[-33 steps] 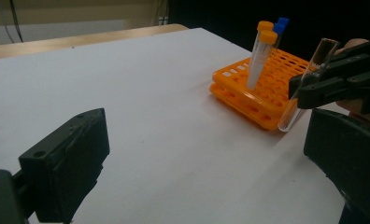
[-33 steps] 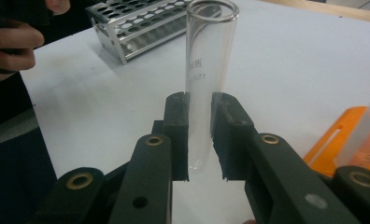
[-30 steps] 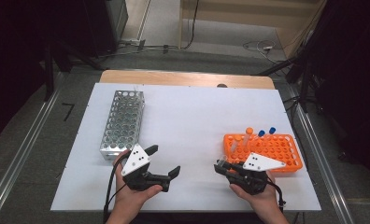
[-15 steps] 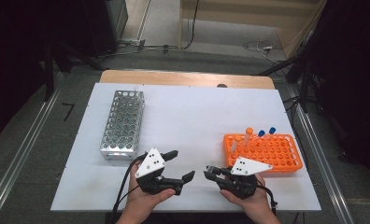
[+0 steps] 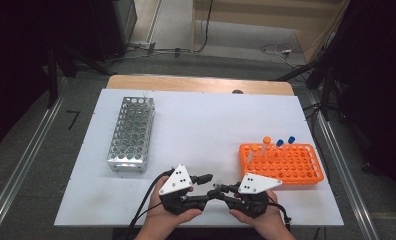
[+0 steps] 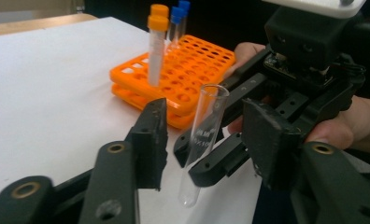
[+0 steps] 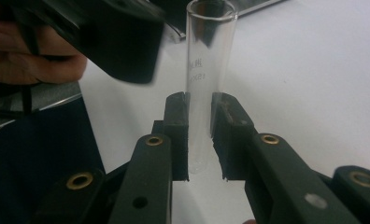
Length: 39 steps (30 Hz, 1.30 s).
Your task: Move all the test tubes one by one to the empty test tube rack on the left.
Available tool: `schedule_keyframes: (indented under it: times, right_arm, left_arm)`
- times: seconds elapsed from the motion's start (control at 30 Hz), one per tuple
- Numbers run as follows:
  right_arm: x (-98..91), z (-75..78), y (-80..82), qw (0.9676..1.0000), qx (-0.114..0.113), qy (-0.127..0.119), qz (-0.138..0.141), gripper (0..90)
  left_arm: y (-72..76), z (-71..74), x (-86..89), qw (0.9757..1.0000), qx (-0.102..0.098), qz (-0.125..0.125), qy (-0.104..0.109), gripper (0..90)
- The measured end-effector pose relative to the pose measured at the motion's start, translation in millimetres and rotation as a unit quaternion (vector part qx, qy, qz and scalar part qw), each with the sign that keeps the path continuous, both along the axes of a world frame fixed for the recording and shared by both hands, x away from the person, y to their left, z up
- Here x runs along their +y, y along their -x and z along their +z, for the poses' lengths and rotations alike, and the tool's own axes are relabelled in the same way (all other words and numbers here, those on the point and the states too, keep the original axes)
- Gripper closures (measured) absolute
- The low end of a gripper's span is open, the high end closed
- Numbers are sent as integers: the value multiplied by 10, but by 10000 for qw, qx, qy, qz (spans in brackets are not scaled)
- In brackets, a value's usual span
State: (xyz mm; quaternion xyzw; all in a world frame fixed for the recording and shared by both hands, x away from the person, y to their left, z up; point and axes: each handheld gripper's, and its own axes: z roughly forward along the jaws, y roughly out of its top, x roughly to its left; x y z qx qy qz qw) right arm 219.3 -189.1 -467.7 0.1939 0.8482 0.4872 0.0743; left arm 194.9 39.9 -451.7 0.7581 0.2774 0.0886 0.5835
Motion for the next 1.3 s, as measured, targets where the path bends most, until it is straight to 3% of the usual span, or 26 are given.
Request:
schedule_keyframes:
  times: [0.3, 0.67, 0.83, 1.0, 1.3]
  right_arm:
    - [43, -5, 31, 9997, 81, -30, 242, 743]
    - [36, -17, 10, 9991, 230, -120, 329, 731]
    - [12, -15, 22, 9989, 235, -182, 358, 557]
    - [-75, 39, 37, 9991, 137, -367, 144, 352]
    - [-311, 133, 24, 9989, -21, -385, -269, 13]
  left_arm:
    - [-1, -18, -47, 10000, 14, -92, -35, 728]
    - [13, -3, -28, 9998, -102, -37, -136, 764]
    - [13, 23, 16, 9999, -120, 6, -74, 764]
    - [4, 46, 81, 9998, -166, 123, -67, 764]
    - [-43, 101, 279, 9988, -216, 426, -46, 764]
